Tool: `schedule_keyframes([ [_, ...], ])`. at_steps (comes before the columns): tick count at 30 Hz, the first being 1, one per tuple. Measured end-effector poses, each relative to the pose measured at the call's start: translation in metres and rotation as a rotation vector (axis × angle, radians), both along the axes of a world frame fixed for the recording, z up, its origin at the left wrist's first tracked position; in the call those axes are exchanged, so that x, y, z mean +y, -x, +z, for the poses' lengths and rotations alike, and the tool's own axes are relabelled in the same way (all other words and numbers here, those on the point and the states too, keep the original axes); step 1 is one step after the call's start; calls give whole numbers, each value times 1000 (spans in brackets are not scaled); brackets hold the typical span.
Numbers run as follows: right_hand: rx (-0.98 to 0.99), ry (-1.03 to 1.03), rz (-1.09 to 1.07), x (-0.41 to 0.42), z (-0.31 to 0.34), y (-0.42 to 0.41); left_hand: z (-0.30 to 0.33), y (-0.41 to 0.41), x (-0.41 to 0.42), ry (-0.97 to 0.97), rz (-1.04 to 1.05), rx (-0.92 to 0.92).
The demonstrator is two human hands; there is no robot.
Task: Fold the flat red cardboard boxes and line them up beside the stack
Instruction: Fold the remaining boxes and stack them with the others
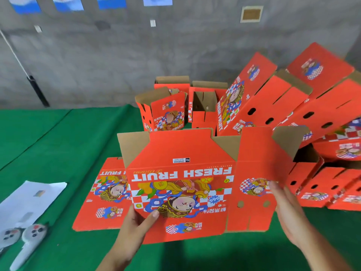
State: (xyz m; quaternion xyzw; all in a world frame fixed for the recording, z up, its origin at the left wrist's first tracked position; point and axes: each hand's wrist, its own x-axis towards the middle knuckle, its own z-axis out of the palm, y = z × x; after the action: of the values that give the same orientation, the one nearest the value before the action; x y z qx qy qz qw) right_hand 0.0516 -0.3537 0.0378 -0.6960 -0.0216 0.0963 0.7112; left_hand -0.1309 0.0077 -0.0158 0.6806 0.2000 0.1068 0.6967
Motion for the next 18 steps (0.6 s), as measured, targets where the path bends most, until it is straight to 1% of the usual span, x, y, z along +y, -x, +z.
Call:
schedule_keyframes([
  [1, -71, 67, -26, 0, 2, 2, 4, -2, -4, -20, 6, -6],
  [3, -164, 140, -90, 6, 8, 12, 10, -11, -12, -101, 102, -37],
  [5, -164, 89, -119, 14, 9, 27, 17, -23, -25, -209, 208, -29],
  [6, -149, 58, -112, 19, 8, 35, 26, -28, -35, -224, 221, 3],
  [7, -150, 38, -93, 24, 7, 44, 37, -31, -47, -193, 186, 13],
  [8, -172, 38, -73, 31, 6, 53, 52, -37, -62, -121, 117, -14],
  [10, -255, 60, -6, 45, 2, 72, 79, -49, -89, 29, -12, -117],
  [12, -342, 155, 49, 56, -10, 87, 94, -62, -104, 188, -9, -181],
  [13, -376, 187, 56, 59, -16, 93, 100, -67, -106, 235, 5, -176],
  [14, -398, 206, 59, 59, -21, 97, 105, -71, -104, 239, 35, -187],
  [15, -413, 218, 68, 58, -25, 100, 108, -75, -100, 190, 87, -203],
  [18, -414, 304, 150, 45, -32, 101, 108, -84, -80, -76, 282, -200],
])
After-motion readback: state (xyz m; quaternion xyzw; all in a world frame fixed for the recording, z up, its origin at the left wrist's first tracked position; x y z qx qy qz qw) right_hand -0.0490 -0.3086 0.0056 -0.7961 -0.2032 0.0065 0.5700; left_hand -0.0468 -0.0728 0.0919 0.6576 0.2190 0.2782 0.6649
